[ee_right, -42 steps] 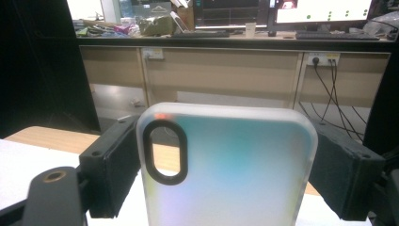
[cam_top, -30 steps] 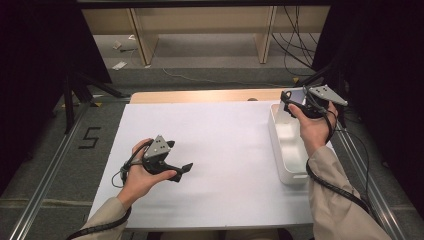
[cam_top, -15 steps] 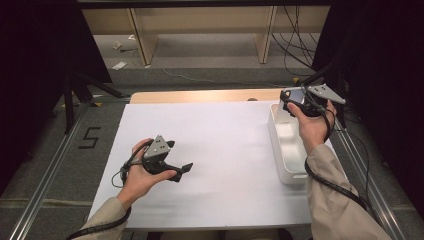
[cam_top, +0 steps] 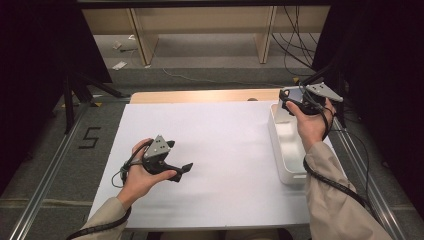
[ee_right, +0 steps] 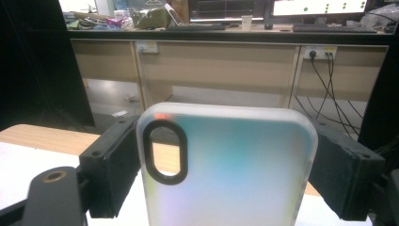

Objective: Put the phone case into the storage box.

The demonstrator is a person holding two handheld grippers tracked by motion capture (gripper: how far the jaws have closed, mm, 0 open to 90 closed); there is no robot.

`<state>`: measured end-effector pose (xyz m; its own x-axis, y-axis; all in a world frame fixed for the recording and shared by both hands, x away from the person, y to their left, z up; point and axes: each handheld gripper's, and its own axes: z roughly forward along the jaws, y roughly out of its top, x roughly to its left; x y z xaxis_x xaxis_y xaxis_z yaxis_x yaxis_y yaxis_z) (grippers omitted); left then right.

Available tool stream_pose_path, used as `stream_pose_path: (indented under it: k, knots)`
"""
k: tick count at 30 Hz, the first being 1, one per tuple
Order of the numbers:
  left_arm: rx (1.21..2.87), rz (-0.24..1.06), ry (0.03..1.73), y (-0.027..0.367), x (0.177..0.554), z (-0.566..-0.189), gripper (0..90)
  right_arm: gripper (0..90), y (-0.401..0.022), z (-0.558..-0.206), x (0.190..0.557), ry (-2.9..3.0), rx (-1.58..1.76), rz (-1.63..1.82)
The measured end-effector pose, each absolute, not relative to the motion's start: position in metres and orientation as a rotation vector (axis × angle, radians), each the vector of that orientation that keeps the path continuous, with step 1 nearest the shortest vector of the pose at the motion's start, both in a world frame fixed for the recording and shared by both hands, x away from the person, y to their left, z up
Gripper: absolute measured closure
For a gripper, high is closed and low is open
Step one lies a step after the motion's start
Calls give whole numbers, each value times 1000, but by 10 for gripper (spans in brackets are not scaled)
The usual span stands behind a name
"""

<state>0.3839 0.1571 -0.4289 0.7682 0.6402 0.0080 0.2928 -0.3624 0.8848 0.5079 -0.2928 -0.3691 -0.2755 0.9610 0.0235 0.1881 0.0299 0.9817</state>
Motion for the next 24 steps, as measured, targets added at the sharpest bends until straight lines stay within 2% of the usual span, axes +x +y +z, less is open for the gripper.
stream_pose_path:
  k: [24]
  knots:
    - [1961, 433, 706, 157, 384, -429, 9, 186, -293, -373, 516, 1574, 1223, 1299]
